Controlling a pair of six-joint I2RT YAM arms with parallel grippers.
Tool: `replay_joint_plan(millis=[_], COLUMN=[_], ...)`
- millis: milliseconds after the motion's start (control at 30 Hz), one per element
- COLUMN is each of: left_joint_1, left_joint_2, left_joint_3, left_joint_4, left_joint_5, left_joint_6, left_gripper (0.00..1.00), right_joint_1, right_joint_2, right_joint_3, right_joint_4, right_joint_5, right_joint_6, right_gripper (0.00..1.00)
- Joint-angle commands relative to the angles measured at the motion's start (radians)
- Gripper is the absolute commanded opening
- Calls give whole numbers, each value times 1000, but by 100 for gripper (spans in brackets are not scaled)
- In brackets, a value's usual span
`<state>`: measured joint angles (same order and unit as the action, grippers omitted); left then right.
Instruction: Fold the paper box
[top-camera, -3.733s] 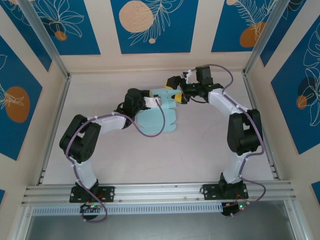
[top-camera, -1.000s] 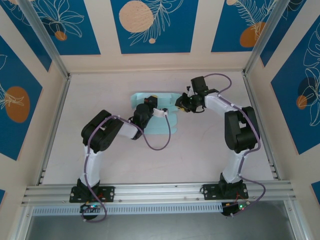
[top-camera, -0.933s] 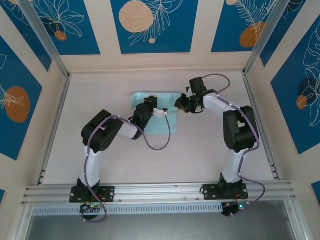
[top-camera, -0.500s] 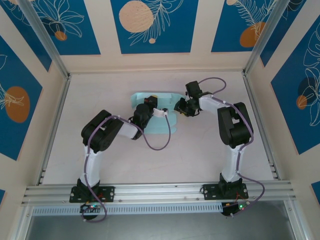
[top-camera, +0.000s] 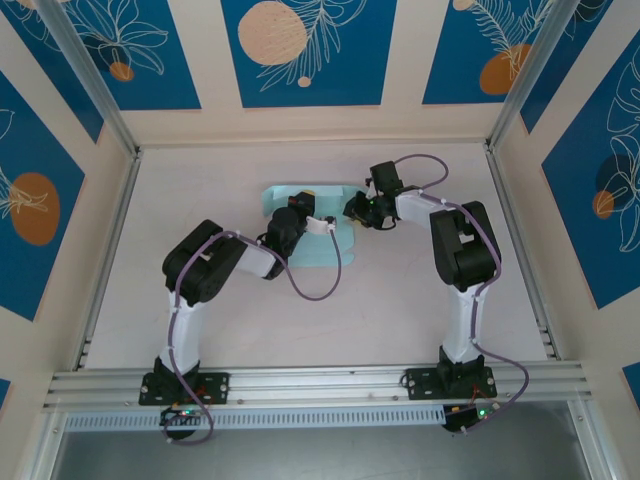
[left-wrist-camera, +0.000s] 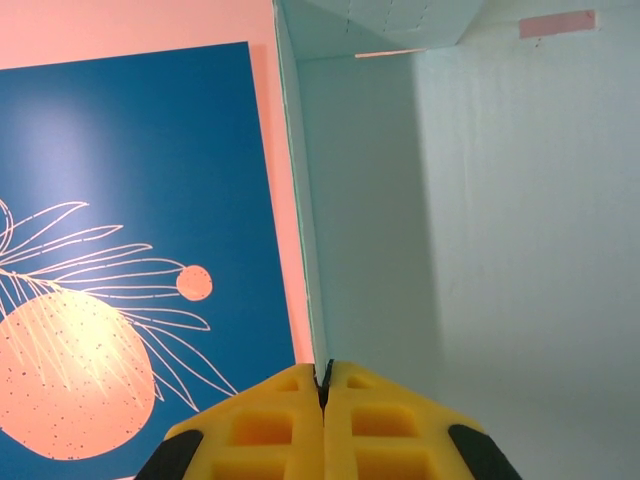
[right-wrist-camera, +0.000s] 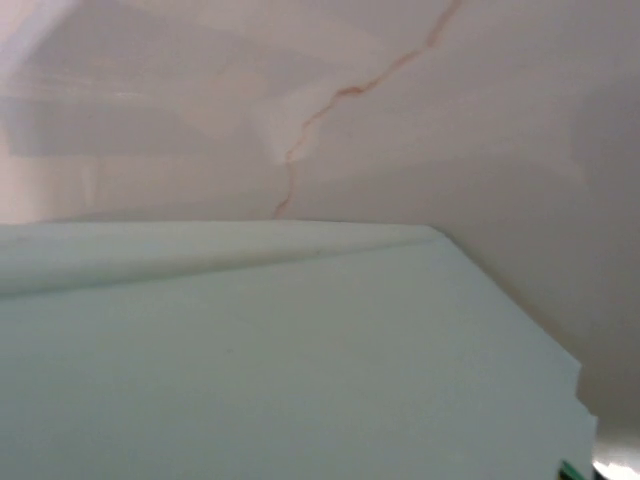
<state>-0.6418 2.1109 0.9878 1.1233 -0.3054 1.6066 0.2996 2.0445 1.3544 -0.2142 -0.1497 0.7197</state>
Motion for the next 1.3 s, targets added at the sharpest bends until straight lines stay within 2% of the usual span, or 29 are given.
replay_joint_plan(millis=[0, 233, 400, 667, 800, 1033, 1167, 1267], left_joint_1=[-7, -9, -9, -10, -10, -6, -7, -6], left_joint_2=[24, 26, 26, 30, 31, 40, 56, 66], left_joint_3=[-16, -20, -24, -34, -37, -30, -29, -24], left_joint_4=[-8, -7, -5, 9, 9, 13, 37, 50], left_joint_5=[-14, -17, -16, -21, -16, -14, -11, -9], left_joint_6=[16, 14, 13, 8, 13, 21, 37, 53], left_gripper=[0, 0, 0, 0, 0, 0, 0, 0], right_joint_1=[14, 33, 60, 82, 64, 1, -69, -146], right_joint_2=[-4, -44, -45, -68, -137, -287, -344, -324], right_joint_3=[31, 3, 2, -19, -46, -44, -47, -12], right_joint_4=[51, 101, 121, 45, -2, -154, -184, -205], right_joint_5=[-46, -51, -61, -1, -14, -115, -129, -126], right_joint_6=[-24, -53, -82, -91, -121, -207, -218, -237], right_gripper=[24, 24, 14, 15, 22, 38, 40, 39])
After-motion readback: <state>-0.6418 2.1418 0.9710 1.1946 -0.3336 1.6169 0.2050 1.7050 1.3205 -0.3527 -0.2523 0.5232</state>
